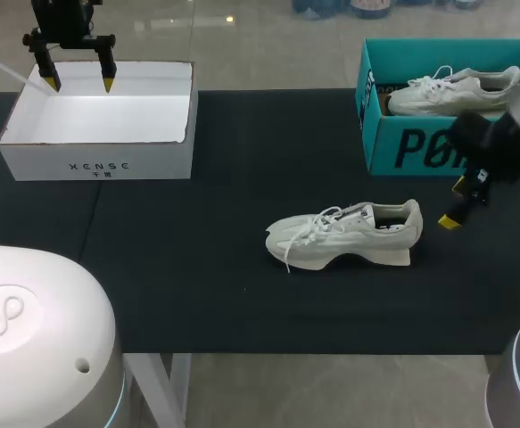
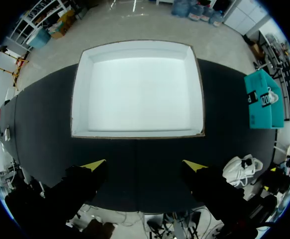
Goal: Take the shoe out of the shoebox, open the shoe tongue, remove and reinsert the insole, then place the shoe into the shoebox
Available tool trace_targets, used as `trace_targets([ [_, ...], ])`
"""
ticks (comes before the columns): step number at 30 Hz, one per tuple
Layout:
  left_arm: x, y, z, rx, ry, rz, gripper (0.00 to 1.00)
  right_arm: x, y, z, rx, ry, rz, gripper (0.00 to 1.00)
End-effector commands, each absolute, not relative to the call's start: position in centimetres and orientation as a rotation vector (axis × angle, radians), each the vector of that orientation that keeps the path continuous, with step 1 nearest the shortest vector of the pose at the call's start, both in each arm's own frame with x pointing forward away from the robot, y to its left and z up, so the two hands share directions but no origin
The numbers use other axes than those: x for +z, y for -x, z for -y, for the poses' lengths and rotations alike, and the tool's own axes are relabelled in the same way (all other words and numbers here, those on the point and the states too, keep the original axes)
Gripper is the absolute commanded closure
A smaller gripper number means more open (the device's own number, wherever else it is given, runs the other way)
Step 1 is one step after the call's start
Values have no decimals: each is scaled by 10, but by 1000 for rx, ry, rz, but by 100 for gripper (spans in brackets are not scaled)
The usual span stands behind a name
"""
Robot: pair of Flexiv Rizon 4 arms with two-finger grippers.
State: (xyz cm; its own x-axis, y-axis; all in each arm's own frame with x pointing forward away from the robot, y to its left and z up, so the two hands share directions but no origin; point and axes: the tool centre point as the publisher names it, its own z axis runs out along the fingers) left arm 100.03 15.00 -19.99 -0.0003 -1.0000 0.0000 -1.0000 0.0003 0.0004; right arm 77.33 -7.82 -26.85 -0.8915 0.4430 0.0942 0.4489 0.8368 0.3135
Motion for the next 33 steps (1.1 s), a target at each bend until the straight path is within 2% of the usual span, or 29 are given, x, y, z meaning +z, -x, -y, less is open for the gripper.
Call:
trace_targets([
  [1, -200, -1000, -150, 0, -2221, 2222, 0, -271, -775, 82, -551, 643, 2973, 0],
  [17, -200, -1000, -150, 0, -2221, 2222, 0, -271, -775, 82, -551, 643, 2973, 0],
  [22, -200, -1000, -150, 0, -2221, 2222, 0, -274, -771, 97, -725, 332, 3027, 0],
  [33, -200, -1000, -150, 0, -2221, 2222, 0, -278, -771, 122, -952, 38, 3068, 0],
])
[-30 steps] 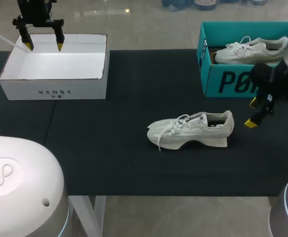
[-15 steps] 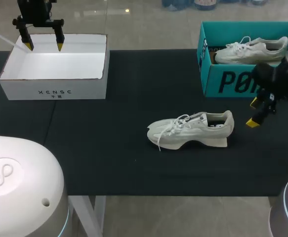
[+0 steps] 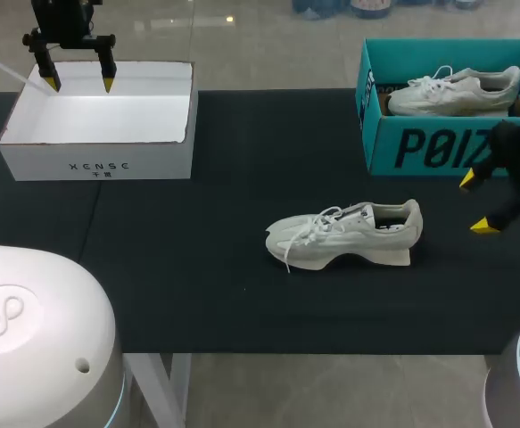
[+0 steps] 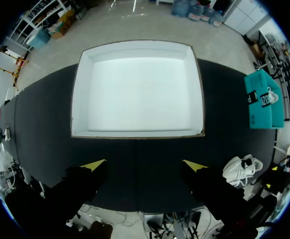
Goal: Take the shoe out of the shoebox, open the shoe tongue, remove and reinsert the insole, then place the shoe into the shoebox
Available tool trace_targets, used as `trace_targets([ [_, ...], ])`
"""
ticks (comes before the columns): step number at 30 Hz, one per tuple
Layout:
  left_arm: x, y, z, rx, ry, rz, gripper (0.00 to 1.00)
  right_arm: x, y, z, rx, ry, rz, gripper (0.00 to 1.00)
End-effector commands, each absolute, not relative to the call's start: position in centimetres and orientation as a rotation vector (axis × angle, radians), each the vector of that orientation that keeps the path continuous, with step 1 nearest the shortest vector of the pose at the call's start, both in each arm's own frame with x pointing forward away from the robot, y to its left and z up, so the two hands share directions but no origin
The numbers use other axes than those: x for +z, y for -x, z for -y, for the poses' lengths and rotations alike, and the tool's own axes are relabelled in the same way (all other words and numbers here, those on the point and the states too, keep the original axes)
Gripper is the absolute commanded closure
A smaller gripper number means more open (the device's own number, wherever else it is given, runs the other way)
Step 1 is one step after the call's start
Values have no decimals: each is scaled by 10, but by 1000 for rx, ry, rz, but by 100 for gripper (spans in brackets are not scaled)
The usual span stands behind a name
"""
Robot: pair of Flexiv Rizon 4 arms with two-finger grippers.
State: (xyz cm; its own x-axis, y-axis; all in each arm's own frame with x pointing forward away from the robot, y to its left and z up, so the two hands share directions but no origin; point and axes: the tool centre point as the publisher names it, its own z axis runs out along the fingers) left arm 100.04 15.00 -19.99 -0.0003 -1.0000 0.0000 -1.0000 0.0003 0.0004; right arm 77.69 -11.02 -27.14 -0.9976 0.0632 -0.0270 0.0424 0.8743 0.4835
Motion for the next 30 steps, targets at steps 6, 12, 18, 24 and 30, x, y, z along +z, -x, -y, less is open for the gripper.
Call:
trace_targets([
  [6, -200, -1000, -150, 0, -2221, 2222, 0, -289, -783, 132, 948, -56, -2936, 0],
  [12, -200, -1000, -150, 0, -2221, 2222, 0, -298, -792, 142, 1213, -61, -2848, 0],
  [18, -200, -1000, -150, 0, -2221, 2222, 0, -306, -794, 142, 1181, -29, -2826, 0],
  [24, -200, -1000, -150, 0, -2221, 2222, 0, -322, -797, 139, 1155, -73, -2821, 0],
  [30, -200, -1000, -150, 0, -2221, 2222, 0, -329, -806, 140, 1218, -158, -2773, 0],
])
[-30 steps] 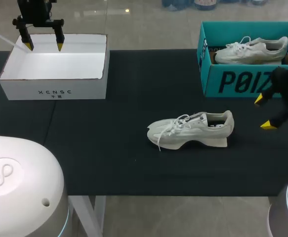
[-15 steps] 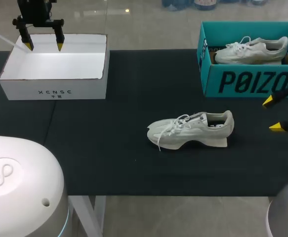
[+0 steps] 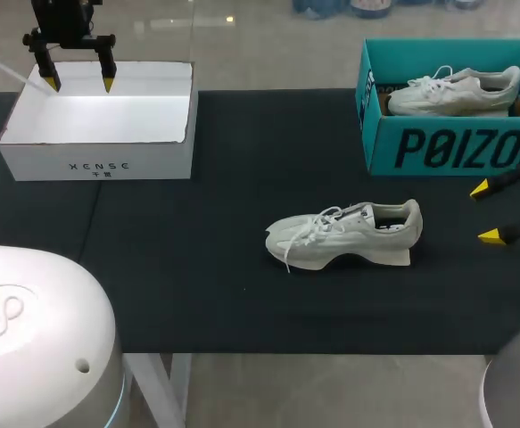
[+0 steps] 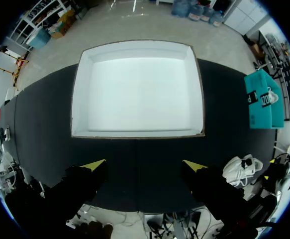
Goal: Take the shoe out of the shoebox, open the shoe tongue, remove and reinsert the insole, then place the shoe into the shoebox
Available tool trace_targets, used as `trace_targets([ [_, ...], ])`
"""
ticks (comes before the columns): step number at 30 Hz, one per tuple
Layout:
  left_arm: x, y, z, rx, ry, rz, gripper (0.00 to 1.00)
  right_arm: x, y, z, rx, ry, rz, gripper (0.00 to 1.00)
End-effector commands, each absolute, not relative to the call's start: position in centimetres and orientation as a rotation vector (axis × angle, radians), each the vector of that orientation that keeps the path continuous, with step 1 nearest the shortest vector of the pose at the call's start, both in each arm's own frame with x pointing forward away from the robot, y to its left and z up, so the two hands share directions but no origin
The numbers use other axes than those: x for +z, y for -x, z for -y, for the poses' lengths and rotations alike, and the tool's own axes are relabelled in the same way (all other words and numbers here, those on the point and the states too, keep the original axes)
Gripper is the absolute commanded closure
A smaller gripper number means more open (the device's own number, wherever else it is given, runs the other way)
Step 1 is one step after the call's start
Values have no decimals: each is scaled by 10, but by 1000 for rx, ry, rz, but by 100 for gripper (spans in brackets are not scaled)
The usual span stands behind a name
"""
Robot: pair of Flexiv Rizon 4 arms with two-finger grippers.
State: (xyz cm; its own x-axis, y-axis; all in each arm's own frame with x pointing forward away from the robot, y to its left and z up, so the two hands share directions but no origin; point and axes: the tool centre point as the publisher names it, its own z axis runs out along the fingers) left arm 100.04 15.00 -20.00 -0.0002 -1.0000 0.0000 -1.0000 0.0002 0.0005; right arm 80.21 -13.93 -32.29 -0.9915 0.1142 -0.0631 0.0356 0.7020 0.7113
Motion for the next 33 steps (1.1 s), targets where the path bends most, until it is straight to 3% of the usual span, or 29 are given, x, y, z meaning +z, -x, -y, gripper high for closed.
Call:
trace_targets([
  [1, -200, -1000, -150, 0, -2221, 2222, 0, -330, -808, 141, 1243, -161, -2756, 0],
  [19, -200, -1000, -150, 0, -2221, 2222, 0, -375, -842, 143, 1251, -235, -2794, 0],
  [33, -200, -1000, -150, 0, -2221, 2222, 0, -388, -837, 136, 1538, -169, -2720, 0],
])
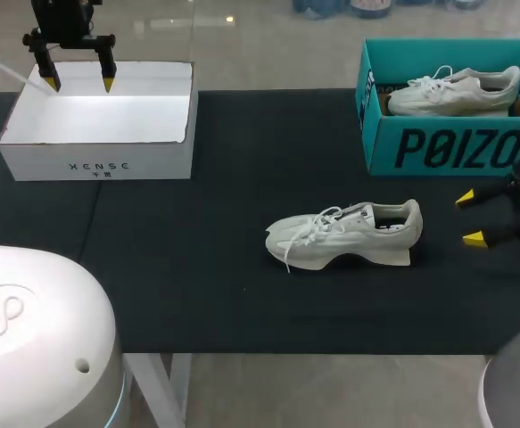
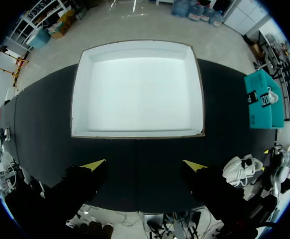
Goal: Take the shoe out of the shoebox, open the shoe tongue, remove and reinsert the insole, then place the shoe into the shoebox
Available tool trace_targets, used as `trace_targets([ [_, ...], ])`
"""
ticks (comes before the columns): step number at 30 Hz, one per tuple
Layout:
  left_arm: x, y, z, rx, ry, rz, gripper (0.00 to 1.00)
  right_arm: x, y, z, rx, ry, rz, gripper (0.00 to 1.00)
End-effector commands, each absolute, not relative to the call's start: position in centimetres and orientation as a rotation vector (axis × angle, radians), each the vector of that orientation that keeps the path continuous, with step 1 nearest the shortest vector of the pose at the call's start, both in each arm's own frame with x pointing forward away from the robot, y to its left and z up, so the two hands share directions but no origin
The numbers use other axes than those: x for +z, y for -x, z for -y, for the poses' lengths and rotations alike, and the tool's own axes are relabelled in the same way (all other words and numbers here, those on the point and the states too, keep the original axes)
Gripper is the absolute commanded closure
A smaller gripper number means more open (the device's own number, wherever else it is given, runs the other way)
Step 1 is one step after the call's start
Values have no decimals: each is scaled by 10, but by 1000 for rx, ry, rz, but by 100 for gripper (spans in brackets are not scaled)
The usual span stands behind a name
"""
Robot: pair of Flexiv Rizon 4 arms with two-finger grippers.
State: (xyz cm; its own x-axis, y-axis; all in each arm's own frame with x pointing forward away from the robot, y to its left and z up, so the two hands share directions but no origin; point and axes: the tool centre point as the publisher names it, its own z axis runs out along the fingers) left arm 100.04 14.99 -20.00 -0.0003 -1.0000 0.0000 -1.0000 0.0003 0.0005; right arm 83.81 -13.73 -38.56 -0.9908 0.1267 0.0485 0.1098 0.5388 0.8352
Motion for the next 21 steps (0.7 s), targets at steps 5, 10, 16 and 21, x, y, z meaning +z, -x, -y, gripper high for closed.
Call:
trace_targets([
  [5, -200, -1000, -150, 0, -2221, 2222, 0, -387, -821, 118, 1566, -154, -2665, 0],
  [10, -200, -1000, -150, 0, -2221, 2222, 0, -391, -809, 100, 1602, -156, -2599, 0],
  [16, -200, -1000, -150, 0, -2221, 2222, 0, -400, -805, 86, 1612, -172, -2548, 0],
  [21, -200, -1000, -150, 0, -2221, 2222, 0, -405, -811, 78, 1618, -179, -2521, 0],
])
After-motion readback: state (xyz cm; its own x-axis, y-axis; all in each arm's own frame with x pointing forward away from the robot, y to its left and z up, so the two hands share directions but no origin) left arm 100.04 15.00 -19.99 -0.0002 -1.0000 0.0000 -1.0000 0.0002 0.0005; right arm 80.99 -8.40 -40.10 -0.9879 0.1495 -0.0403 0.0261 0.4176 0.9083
